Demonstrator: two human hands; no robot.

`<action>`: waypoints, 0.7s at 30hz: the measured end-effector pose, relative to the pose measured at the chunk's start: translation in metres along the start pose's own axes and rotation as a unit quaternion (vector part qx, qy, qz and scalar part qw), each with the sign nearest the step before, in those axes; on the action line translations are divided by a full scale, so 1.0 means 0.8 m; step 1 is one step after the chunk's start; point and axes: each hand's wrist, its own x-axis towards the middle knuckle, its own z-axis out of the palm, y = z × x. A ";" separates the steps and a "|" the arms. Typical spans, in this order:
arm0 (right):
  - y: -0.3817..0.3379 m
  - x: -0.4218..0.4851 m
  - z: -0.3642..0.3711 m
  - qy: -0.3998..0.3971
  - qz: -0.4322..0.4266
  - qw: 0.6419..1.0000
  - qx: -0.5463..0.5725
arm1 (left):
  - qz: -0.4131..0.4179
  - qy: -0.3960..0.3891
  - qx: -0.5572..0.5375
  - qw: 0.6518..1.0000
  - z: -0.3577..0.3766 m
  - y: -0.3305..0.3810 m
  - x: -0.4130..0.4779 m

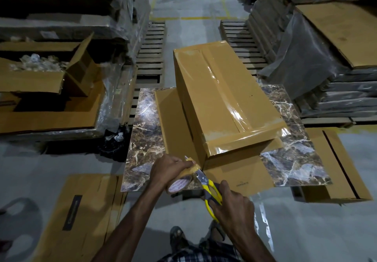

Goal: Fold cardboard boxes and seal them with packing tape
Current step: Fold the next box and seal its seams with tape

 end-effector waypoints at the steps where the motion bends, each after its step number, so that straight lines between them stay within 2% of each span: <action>1: 0.004 -0.006 -0.001 0.007 0.008 1.000 0.013 | 0.008 -0.002 -0.002 1.000 0.002 0.000 -0.004; 5: 0.037 -0.031 0.007 -0.010 0.042 0.997 0.067 | 0.037 -0.045 0.015 0.998 0.028 -0.005 -0.019; 12: 0.156 -0.072 -0.012 0.001 0.151 0.982 0.113 | 0.070 -0.167 -0.095 0.979 0.126 0.060 -0.061; 19: 0.359 -0.023 0.001 0.030 0.233 0.970 0.054 | 0.120 -0.163 -0.094 0.975 0.288 0.211 -0.033; 21: 0.410 0.010 0.006 0.053 0.233 0.967 0.084 | 0.144 -0.141 -0.088 0.976 0.336 0.262 -0.016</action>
